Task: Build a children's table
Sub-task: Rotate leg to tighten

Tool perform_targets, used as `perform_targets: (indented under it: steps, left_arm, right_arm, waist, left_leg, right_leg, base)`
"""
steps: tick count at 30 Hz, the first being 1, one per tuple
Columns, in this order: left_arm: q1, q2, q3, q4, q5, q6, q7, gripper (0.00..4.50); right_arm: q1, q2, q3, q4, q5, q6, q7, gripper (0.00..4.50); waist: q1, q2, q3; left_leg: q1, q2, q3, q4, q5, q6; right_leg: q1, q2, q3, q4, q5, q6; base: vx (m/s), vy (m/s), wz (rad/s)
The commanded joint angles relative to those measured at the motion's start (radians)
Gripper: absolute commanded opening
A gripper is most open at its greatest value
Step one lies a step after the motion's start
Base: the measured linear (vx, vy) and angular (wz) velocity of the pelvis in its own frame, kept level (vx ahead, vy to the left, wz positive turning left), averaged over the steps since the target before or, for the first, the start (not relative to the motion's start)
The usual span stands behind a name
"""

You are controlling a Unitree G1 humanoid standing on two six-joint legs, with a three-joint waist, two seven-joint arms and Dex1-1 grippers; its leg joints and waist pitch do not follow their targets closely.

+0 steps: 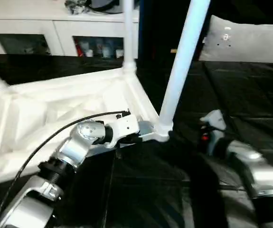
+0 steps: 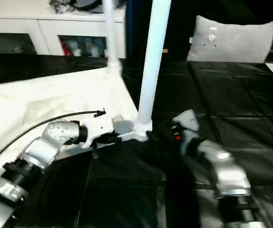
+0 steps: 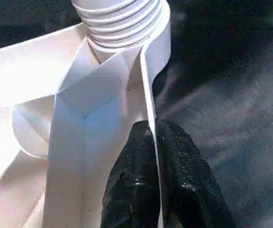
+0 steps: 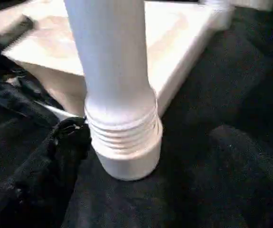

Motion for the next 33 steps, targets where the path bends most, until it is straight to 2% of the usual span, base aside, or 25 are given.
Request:
perform_targets:
  steps: [1,2,3,5,8,9,12,15,17,18,23,24,30,33]
  left_arm:
    - [-0.004,0.019,-0.065,0.036,0.035,-0.047,-0.072,0.00]
    - [-0.008,0.020,-0.068,0.040,0.035,-0.060,-0.083,0.00]
    - [-0.011,0.021,-0.072,0.041,0.034,-0.071,-0.101,0.00]
    - [-0.011,0.027,-0.092,0.022,0.026,-0.097,-0.153,0.00]
    - [-0.010,0.029,-0.103,0.013,0.021,-0.113,-0.179,0.00]
    - [-0.011,0.027,-0.114,0.010,0.018,-0.134,-0.206,0.00]
    - [-0.012,0.024,-0.122,0.010,0.022,-0.151,-0.227,0.00]
    - [-0.012,0.017,-0.127,0.007,0.022,-0.156,-0.238,0.00]
    - [-0.013,0.015,-0.129,0.011,0.024,-0.158,-0.237,0.00]
    - [-0.014,0.014,-0.131,0.015,0.026,-0.161,-0.236,0.00]
    - [-0.014,0.018,-0.128,0.028,0.028,-0.171,-0.242,0.00]
    - [-0.012,0.020,-0.127,0.028,0.028,-0.170,-0.243,0.00]
    - [-0.001,0.017,-0.118,0.029,0.022,-0.142,-0.234,0.00]
    - [0.011,0.004,-0.099,0.018,0.007,-0.080,-0.211,0.00]
  right_arm:
    - [0.010,-0.038,0.030,-0.047,0.010,-0.003,0.091,4.50]
    - [0.010,-0.051,0.044,-0.050,0.003,-0.010,0.111,4.50]
    - [0.008,-0.065,0.062,-0.052,-0.006,-0.019,0.134,4.50]
    - [-0.009,-0.074,0.093,-0.038,-0.016,-0.027,0.172,4.50]
    - [-0.021,-0.071,0.106,-0.027,-0.020,-0.029,0.183,4.50]
    - [-0.035,-0.068,0.120,-0.011,-0.018,-0.026,0.201,4.22]
    - [-0.045,-0.065,0.132,0.003,-0.019,-0.024,0.218,4.10]
    - [-0.058,-0.058,0.149,0.024,-0.015,-0.016,0.239,3.70]
    - [-0.058,-0.059,0.158,0.026,-0.013,-0.007,0.251,3.63]
    - [-0.057,-0.062,0.164,0.026,-0.011,-0.002,0.261,3.39]
    - [-0.055,-0.067,0.167,0.034,-0.003,0.014,0.277,3.07]
    - [-0.056,-0.066,0.167,0.045,-0.006,0.011,0.280,2.87]
    - [-0.054,-0.045,0.165,0.051,0.014,0.047,0.264,2.67]
    - [-0.048,-0.017,0.145,0.033,0.042,0.085,0.230,2.65]
  waist:
    - [0.006,0.002,-0.060]
    - [0.008,0.000,-0.061]
    - [0.014,0.002,-0.062]
    - [0.019,-0.002,-0.062]
    - [0.032,0.003,-0.064]
    - [0.036,-0.001,-0.063]
    - [0.044,0.001,-0.063]
    - [0.050,0.001,-0.064]
    - [0.052,0.001,-0.064]
    - [0.051,-0.002,-0.064]
    - [0.054,-0.003,-0.067]
    - [0.053,-0.006,-0.066]
    - [0.053,-0.003,-0.063]
    - [0.051,-0.003,-0.062]
  left_leg:
    - [0.005,0.078,-0.026,-0.058,-0.162,0.079]
    - [0.005,0.079,-0.024,-0.057,-0.146,0.086]
    - [0.004,0.080,-0.025,-0.056,-0.139,0.090]
    - [0.003,0.081,-0.024,-0.054,-0.140,0.091]
    - [0.011,0.085,-0.021,-0.053,-0.141,0.081]
    - [0.011,0.086,-0.021,-0.053,-0.138,0.078]
    - [0.011,0.088,-0.021,-0.053,-0.147,0.067]
    - [0.012,0.087,-0.021,-0.054,-0.154,0.055]
    - [0.011,0.087,-0.022,-0.054,-0.154,0.055]
    - [0.010,0.087,-0.022,-0.054,-0.153,0.055]
    - [0.008,0.085,-0.022,-0.050,-0.128,0.063]
    - [0.007,0.084,-0.021,-0.050,-0.128,0.065]
    - [0.008,0.085,-0.022,-0.051,-0.158,0.051]
    - [0.008,0.084,-0.023,-0.051,-0.170,0.043]
  right_leg:
    - [0.049,-0.096,0.053,-0.057,-0.114,-0.244]
    - [0.049,-0.096,0.053,-0.053,-0.086,-0.251]
    - [0.050,-0.097,0.050,-0.051,-0.079,-0.258]
    - [0.051,-0.099,0.050,-0.050,-0.081,-0.264]
    - [0.045,-0.099,0.049,-0.048,-0.088,-0.271]
    - [0.045,-0.098,0.049,-0.046,-0.085,-0.273]
    - [0.045,-0.101,0.050,-0.046,-0.098,-0.266]
    - [0.045,-0.102,0.049,-0.046,-0.112,-0.264]
    - [0.046,-0.101,0.049,-0.045,-0.111,-0.261]
    - [0.048,-0.101,0.048,-0.045,-0.111,-0.258]
    - [0.048,-0.102,0.048,-0.042,-0.098,-0.254]
    - [0.048,-0.101,0.048,-0.042,-0.101,-0.253]
    - [0.045,-0.102,0.048,-0.047,-0.165,-0.243]
    - [0.045,-0.103,0.049,-0.050,-0.187,-0.239]
  base:
    - [0.000,0.000,0.00]
    - [0.000,0.000,0.00]
    - [0.000,0.000,0.00]
    - [0.000,0.000,0.00]
    - [0.000,0.000,0.00]
    - [0.000,0.000,0.00]
    - [0.000,0.000,0.00]
    - [0.000,0.000,0.00]
    - [0.000,0.000,0.00]
    - [0.000,0.000,0.00]
    - [0.000,0.000,0.00]
    - [0.000,0.000,0.00]
    - [0.000,0.000,0.00]
    - [0.000,0.000,0.00]
